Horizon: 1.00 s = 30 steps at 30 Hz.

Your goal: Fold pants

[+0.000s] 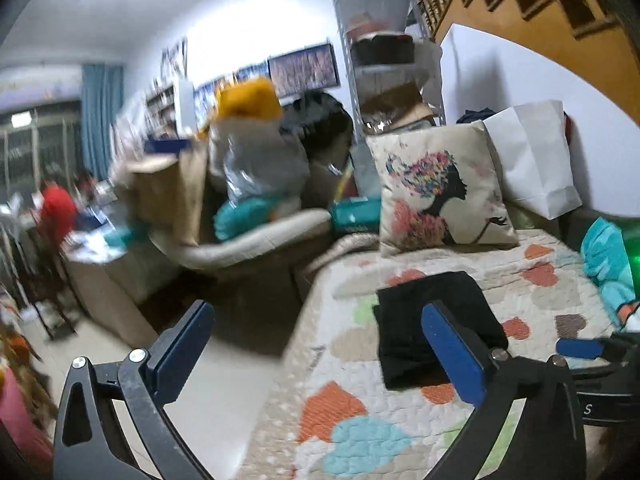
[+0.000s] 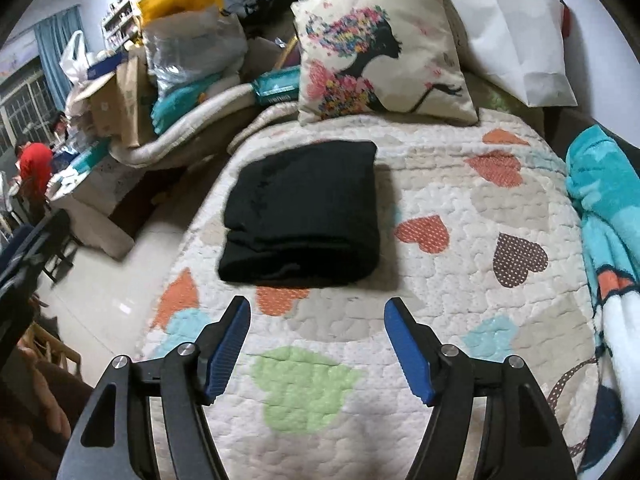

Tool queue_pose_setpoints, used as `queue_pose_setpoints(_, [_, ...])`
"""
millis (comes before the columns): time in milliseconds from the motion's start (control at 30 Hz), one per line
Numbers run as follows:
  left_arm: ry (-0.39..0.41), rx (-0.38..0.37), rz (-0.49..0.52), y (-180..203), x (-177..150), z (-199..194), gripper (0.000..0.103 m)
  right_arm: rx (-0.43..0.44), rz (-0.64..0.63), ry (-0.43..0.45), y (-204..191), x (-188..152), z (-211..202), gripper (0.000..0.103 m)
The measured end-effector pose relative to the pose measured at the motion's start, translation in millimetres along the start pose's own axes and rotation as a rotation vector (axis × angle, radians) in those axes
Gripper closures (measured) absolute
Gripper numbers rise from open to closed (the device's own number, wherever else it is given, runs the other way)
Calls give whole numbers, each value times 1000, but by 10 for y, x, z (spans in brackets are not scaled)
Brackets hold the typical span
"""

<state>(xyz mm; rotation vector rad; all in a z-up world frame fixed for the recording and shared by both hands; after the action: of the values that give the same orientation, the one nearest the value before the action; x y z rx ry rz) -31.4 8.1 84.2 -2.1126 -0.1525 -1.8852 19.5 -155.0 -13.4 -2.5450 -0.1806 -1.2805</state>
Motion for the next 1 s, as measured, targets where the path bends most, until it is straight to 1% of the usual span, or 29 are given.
queue_pose_setpoints(33, [-11,0,11,39,23,-44,0,4,-4,10,-23,11,-41,27])
queue_pose_setpoints(67, [-33,-17,6,74,18,-80,0,6,-8,24,-42,25,-94,26])
queue_pose_setpoints(133, [-108,-84,-34,172,-41,-102,0,12,-1,39,-55,34,-162,25])
queue_pose_setpoints(200, [-158,-96,-55,201,-103,-137,0,12,12,49,-49,31,-223,25])
queue_pose_setpoints(467, [-229,-109,-75,247,-211,-219,0,-21,8,75,-13,17,-314,23])
queue_pose_setpoints(667, [-297,-135,-107,293,-371,-176,0,-35,-60,87,-112,-11,-321,21])
queue_pose_setpoints(800, [-326,-150,-124,307,-456,-145,0,-39,-94,77,-175,-62,-282,20])
queue_pose_setpoints(1000, [-369,-166,-145,326,-573,-89,0,-43,-105,55,-187,-145,-214,19])
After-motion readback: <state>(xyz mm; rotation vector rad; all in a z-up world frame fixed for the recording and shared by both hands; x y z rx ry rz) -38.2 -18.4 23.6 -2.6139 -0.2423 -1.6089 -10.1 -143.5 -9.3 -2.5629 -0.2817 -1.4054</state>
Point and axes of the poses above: each gripper's, at about its wrist camera, not at the fingertips, and z roughly the way its jaws point, y to its right, x to its top, the point moved 10 cm from there along z, roughly the way its jaws point, and after that the axes turned 11 degrees about y, right-handed, at the moved point
